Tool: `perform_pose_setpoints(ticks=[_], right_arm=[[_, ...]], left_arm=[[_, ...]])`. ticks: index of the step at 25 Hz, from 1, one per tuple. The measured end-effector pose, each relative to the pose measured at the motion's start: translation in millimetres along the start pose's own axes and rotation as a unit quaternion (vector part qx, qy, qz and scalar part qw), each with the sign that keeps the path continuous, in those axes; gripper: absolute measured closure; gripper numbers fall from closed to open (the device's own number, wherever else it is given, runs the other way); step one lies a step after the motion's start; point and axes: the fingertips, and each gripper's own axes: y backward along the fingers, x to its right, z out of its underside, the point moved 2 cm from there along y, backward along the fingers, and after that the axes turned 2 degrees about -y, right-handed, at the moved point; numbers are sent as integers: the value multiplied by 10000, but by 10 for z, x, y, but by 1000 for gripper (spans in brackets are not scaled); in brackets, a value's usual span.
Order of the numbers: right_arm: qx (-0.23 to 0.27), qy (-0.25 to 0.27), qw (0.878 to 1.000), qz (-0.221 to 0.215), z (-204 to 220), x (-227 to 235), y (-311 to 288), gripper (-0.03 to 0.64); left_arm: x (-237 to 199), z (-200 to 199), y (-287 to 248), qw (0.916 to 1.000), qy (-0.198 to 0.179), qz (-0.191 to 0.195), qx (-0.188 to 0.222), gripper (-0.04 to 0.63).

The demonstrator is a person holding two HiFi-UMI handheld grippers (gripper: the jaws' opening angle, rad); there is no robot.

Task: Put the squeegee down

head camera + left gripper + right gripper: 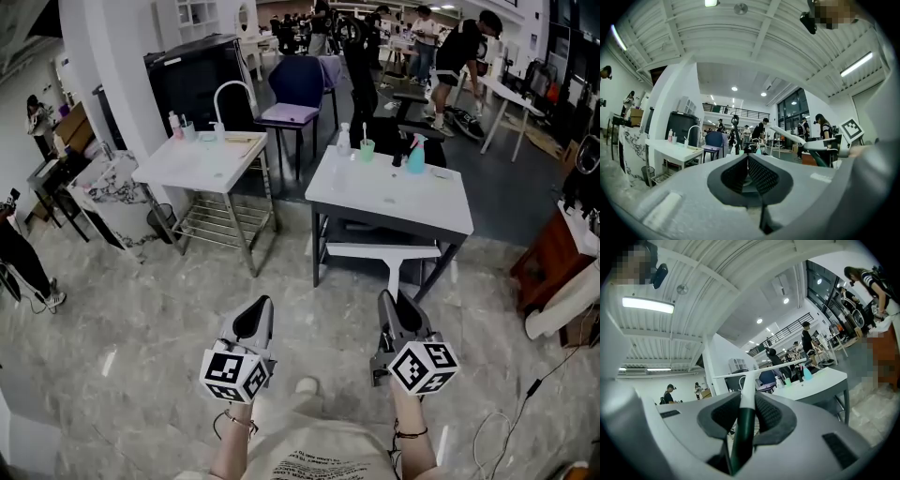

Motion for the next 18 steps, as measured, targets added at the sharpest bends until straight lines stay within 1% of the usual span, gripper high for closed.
perform_pose_setpoints(ticks=[9, 18], right_arm=[[-122, -88, 9999, 62, 58, 186, -378, 522], [-259, -148, 9995, 46, 145, 449, -1156, 522]], left_arm=[[-159, 101, -327, 9999, 80, 40, -124, 572], [-488, 265, -1047, 9995, 147, 132, -244, 572]])
